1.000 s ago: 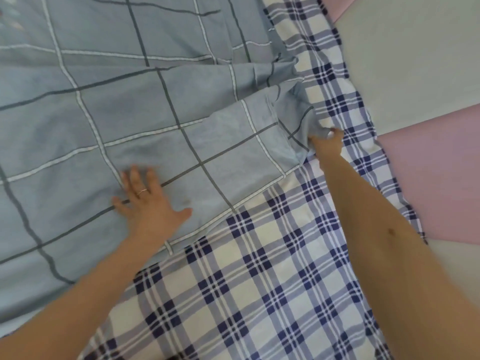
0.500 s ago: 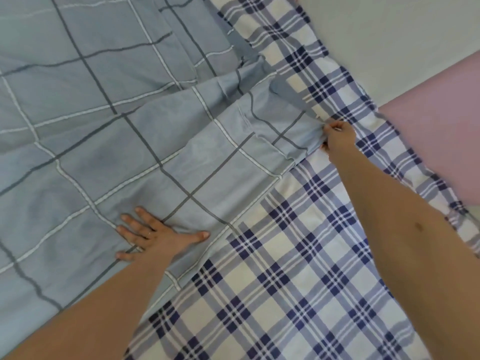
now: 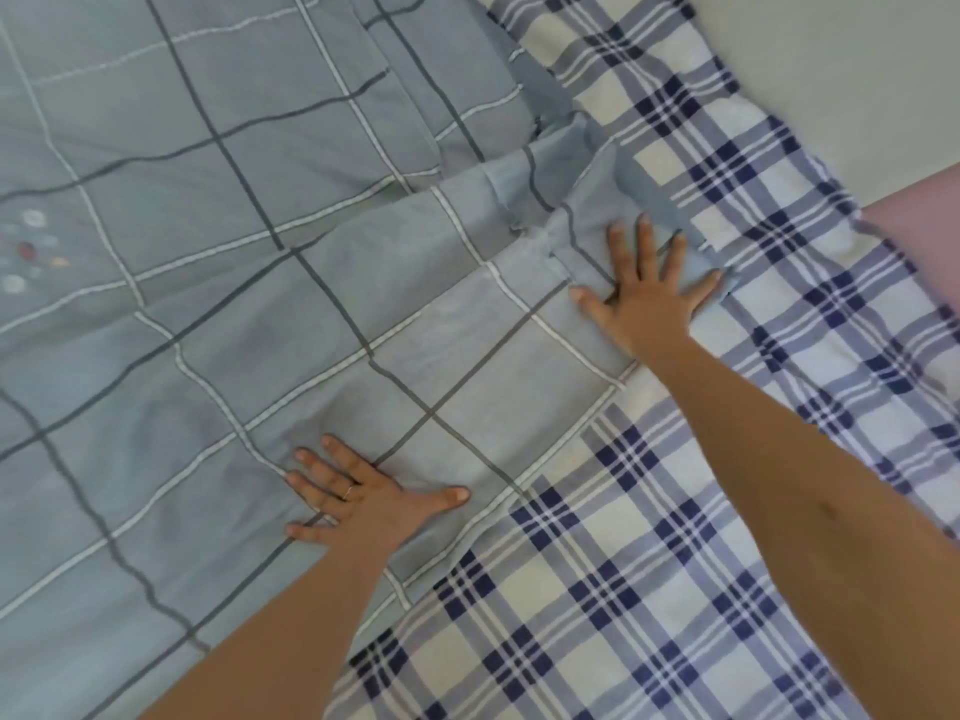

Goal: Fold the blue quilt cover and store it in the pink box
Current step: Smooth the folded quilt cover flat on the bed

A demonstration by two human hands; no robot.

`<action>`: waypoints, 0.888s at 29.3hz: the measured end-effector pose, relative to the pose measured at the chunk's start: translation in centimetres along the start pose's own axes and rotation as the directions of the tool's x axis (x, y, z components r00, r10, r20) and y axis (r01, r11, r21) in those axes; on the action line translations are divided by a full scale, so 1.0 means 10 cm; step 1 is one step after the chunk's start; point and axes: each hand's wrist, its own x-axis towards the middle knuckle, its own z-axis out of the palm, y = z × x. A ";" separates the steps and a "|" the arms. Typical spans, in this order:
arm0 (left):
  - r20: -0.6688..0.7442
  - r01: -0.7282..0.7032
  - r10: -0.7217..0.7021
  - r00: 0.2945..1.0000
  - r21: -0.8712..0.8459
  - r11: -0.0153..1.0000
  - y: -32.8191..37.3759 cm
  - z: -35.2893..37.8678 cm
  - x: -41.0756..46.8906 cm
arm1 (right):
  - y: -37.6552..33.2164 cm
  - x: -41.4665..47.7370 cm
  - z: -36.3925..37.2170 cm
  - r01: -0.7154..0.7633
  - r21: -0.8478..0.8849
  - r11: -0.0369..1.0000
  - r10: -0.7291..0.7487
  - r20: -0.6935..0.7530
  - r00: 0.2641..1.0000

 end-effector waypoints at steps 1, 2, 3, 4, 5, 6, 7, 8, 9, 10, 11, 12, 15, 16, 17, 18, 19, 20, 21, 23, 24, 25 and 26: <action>-0.009 -0.004 0.004 1.000 0.008 1.000 -0.02 0.01 0.03 | -0.02 0.05 -0.02 -0.065 0.031 0.997 0.064 0.010 0.998; -0.005 -0.004 0.004 1.000 0.010 1.000 -0.03 0.01 0.06 | -0.06 0.06 -0.02 -0.092 0.063 0.994 0.090 0.030 0.995; -0.001 -0.001 0.001 1.000 0.006 1.000 -0.05 0.02 0.07 | -0.16 0.02 -0.05 -0.120 0.078 0.990 0.116 0.044 0.992; 0.005 -0.001 0.001 1.000 0.001 1.000 -0.06 0.02 0.06 | -0.25 -0.05 -0.07 -0.151 0.082 0.985 0.151 0.009 0.989; 0.014 -0.004 0.004 1.000 0.008 1.000 -0.07 0.04 0.06 | -0.32 -0.14 -0.02 -0.138 0.096 0.986 0.145 -0.068 0.987; 0.020 -0.011 0.011 1.000 -0.001 1.000 -0.08 0.02 0.06 | -0.44 -0.25 0.00 -0.026 0.098 0.995 0.044 -0.189 0.981; 0.023 -0.016 0.016 1.000 -0.004 1.000 -0.06 0.03 0.07 | -0.53 -0.35 0.08 0.186 0.079 0.979 -0.161 -0.246 0.956; 0.035 -0.013 0.014 0.999 -0.012 1.000 -0.01 0.02 0.07 | -0.64 -0.45 0.13 0.458 -0.014 0.889 -0.450 -0.216 0.866; 0.022 -0.009 0.010 1.000 -0.028 1.000 -0.05 0.01 0.07 | -0.78 -0.58 0.23 0.677 -0.155 0.719 -0.694 -0.117 0.710; 0.011 -0.011 0.011 1.000 -0.037 0.999 -0.09 0.01 0.07 | -0.86 -0.64 0.31 0.748 -0.276 0.603 -0.780 -0.005 0.626; 0.005 -0.018 0.018 1.000 -0.040 0.999 -0.10 0.01 0.07 | -0.90 -0.64 0.32 0.721 -0.306 0.622 -0.742 0.066 0.668; -0.001 -0.029 0.029 1.000 -0.046 0.999 -0.12 0.01 0.07 | -0.93 -0.63 0.29 0.586 -0.259 0.768 -0.581 0.102 0.807; -0.045 -0.144 0.143 0.989 -0.019 0.989 -0.18 0.08 0.06 | -1.10 -0.63 0.08 -0.116 0.087 0.990 0.107 0.095 0.990; -0.075 -0.226 0.224 0.972 -0.017 0.974 -0.28 0.11 0.07 | -1.30 -0.74 0.02 -0.145 0.090 0.985 0.139 0.064 0.988; -0.123 -0.342 0.341 0.932 0.017 0.940 -0.44 0.15 0.08 | -1.53 -0.83 0.04 -0.075 0.083 0.994 0.077 -0.028 0.997; -0.191 -0.473 0.481 0.856 0.090 0.877 -0.62 0.19 0.07 | -1.75 -0.96 0.05 0.042 0.072 0.997 -0.032 -0.134 0.990; -0.269 -0.583 0.610 0.746 0.181 0.792 -0.87 0.24 0.07 | -1.97 -1.10 0.13 0.160 0.053 0.986 -0.144 -0.234 0.961; -0.306 -0.655 0.703 0.642 0.258 0.711 -1.19 0.30 0.11 | -2.20 -1.27 0.24 0.288 0.033 0.957 -0.265 -0.302 0.916; -0.300 -0.683 0.761 0.576 0.336 0.649 -1.60 0.27 0.15 | -2.51 -1.44 0.37 0.414 0.001 0.910 -0.390 -0.340 0.856; -0.218 -0.684 0.844 0.490 0.504 0.527 -2.28 0.27 0.26 | -2.85 -1.73 0.57 0.593 -0.097 0.799 -0.592 -0.291 0.751; -0.214 -0.655 0.860 0.464 0.571 0.495 -2.69 0.22 0.39 | -3.08 -1.81 0.64 0.668 -0.137 0.731 -0.680 -0.223 0.699; -0.209 -0.630 0.869 0.448 0.616 0.473 -3.05 0.11 0.50 | -3.26 -1.85 0.70 0.705 -0.156 0.692 -0.721 -0.184 0.668; -0.190 -0.595 0.880 0.435 0.673 0.439 -3.39 -0.10 0.66 | -3.54 -1.84 0.72 0.714 -0.143 0.686 -0.728 -0.127 0.674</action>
